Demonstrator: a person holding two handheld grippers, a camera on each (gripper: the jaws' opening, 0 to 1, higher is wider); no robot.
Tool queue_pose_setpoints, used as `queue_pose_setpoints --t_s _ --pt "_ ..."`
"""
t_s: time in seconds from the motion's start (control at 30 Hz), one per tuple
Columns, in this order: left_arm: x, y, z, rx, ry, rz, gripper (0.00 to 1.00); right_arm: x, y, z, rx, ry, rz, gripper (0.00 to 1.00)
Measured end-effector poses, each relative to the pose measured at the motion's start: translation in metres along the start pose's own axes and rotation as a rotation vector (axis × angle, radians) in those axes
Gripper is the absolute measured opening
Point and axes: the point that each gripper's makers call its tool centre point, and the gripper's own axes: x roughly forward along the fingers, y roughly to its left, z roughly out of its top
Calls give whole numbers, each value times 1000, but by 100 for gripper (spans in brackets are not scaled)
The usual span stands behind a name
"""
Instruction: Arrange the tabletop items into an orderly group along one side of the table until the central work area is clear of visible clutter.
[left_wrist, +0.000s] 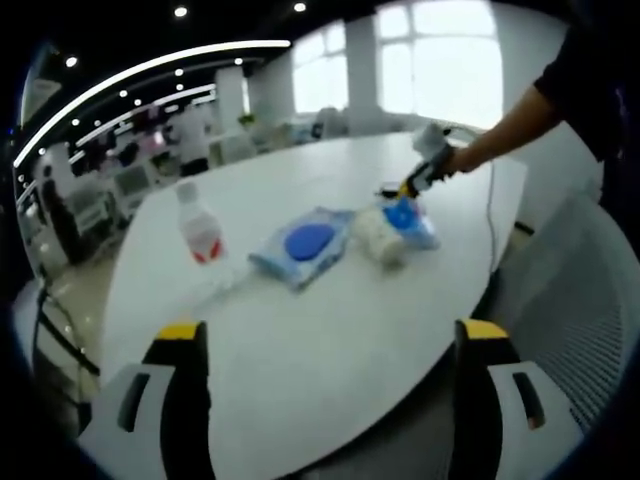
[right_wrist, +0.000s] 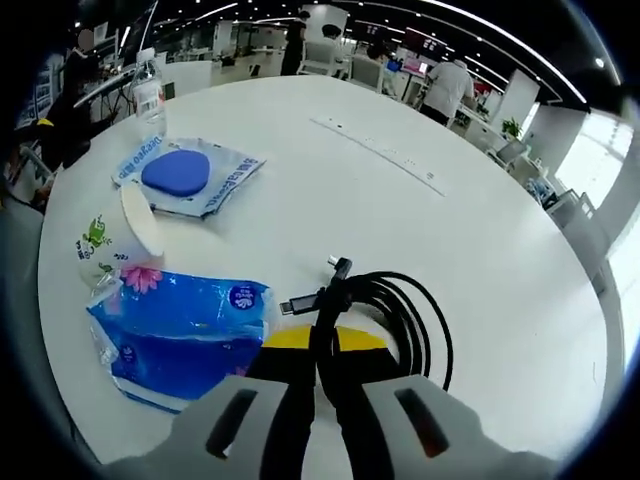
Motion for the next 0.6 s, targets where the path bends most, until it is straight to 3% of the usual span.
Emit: queue_pose_setpoints --t_s 0.3,0.6 --pt "1 0 -1 1 9 4 99 0 2 -6 -13 19 18 7" --pt "2 -2 1 3 3 1 99 -8 -8 -2 -37 -3 -19 15"
